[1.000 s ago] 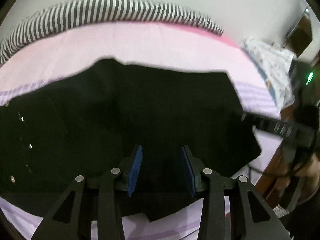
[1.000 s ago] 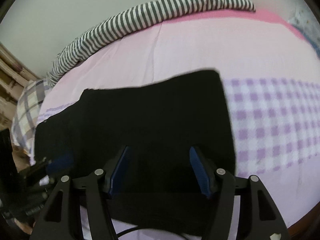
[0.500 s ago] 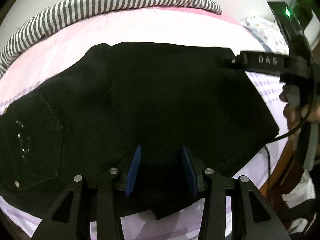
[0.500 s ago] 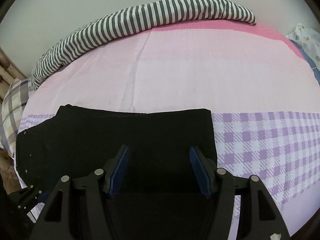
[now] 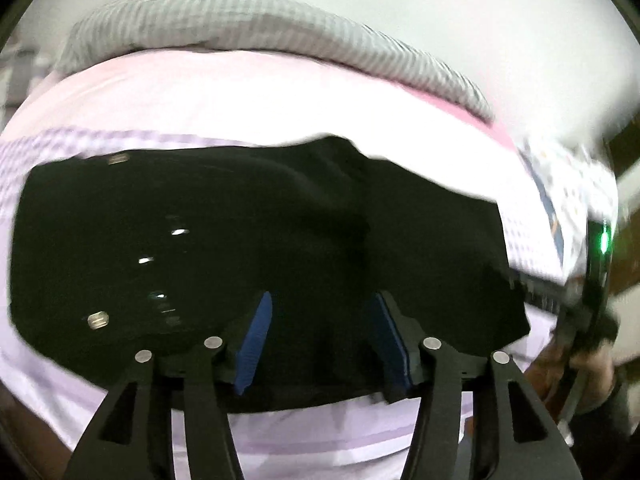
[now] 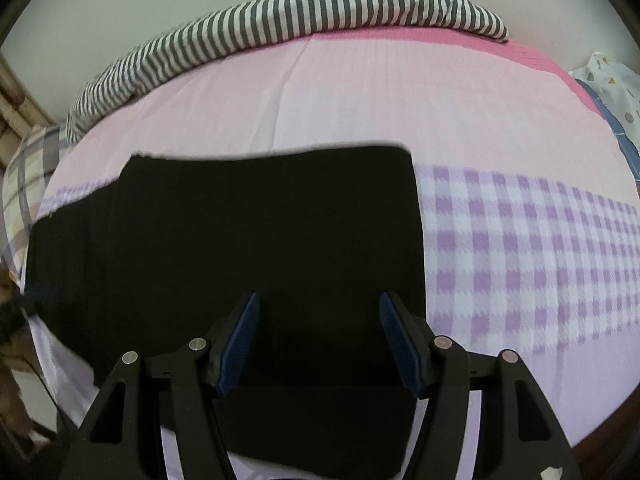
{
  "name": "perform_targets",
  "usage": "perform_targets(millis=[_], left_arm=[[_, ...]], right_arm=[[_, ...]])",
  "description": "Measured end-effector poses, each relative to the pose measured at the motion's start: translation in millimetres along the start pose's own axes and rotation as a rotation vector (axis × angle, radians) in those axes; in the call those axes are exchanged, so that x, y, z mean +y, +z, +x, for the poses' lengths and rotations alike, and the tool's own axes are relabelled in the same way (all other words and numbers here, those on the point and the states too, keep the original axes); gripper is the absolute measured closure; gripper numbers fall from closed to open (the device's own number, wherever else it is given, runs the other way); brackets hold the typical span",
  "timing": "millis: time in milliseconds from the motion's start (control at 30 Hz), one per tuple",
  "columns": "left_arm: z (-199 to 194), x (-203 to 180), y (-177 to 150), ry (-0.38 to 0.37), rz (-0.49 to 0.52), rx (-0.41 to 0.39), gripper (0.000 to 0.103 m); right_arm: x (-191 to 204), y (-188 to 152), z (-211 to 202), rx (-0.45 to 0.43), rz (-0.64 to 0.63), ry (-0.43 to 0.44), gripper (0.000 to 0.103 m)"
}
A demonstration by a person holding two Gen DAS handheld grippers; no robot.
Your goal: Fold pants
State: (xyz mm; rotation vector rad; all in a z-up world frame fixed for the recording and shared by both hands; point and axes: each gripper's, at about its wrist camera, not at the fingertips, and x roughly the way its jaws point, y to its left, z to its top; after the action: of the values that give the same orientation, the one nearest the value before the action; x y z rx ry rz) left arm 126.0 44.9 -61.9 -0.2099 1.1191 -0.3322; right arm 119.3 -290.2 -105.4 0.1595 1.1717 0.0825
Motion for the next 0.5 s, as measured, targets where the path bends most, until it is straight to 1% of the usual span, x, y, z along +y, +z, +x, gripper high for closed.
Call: perform_targets(millis=[133, 267, 367, 433, 500], left_arm=[[-20.8, 42.7, -1.3, 0.001, -0.134, -0.035, 0.046], [-44.5, 92.0, -10.2, 0.0, -0.28, -0.074, 0.045], [-56.3, 118.5, -19.4, -0.001, -0.366, -0.097, 0.045], [-61.5, 131.5, -24.9, -0.005, -0.414, -0.106, 0.044], [-65.7, 146.5, -32.3, -0.027, -0.479, -0.116, 0.041]], right_arm=[[6.0, -18.1, -6.8, 0.014, -0.031, -0.005, 0.043], [22.1, -29.9, -10.8, 0.029, -0.049, 0.009, 0.039], [39.1, -35.4, -10.3, 0.044, -0.067, 0.043, 0.038], [51.5, -38.2, -6.6, 0.067, -0.069, 0.092, 0.038], [66.6, -39.9, -3.2, 0.079, -0.09, 0.133, 0.038]])
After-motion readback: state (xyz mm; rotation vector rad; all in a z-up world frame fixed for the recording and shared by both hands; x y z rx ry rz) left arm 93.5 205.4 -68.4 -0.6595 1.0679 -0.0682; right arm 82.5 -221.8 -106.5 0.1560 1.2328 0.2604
